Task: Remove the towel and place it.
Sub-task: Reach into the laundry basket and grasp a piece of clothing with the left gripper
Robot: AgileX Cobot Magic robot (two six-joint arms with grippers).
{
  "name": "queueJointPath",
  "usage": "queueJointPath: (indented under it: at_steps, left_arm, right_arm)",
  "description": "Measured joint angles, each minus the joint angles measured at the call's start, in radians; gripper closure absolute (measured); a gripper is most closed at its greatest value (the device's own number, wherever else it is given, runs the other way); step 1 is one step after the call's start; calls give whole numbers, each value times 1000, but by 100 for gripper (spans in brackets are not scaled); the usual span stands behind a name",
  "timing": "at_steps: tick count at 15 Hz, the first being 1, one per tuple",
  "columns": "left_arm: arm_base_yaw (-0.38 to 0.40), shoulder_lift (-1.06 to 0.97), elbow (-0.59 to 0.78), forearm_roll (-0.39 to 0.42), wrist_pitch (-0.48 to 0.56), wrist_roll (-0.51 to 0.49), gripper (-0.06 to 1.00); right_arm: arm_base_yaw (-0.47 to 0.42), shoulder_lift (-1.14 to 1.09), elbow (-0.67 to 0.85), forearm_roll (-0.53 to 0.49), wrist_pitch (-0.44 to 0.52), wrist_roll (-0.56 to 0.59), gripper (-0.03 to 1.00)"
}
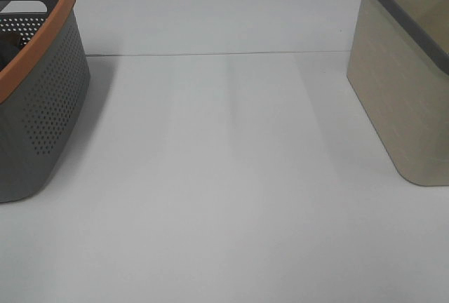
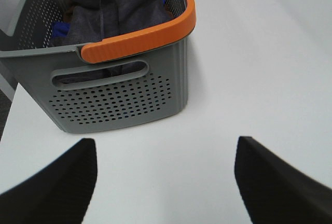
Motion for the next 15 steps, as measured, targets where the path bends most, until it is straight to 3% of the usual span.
queueJointPath:
  at_steps: [15]
  left_arm:
    - [0, 0, 0, 0, 0, 0, 24]
  right_arm:
    - [0, 0, 0, 0, 0, 0, 30]
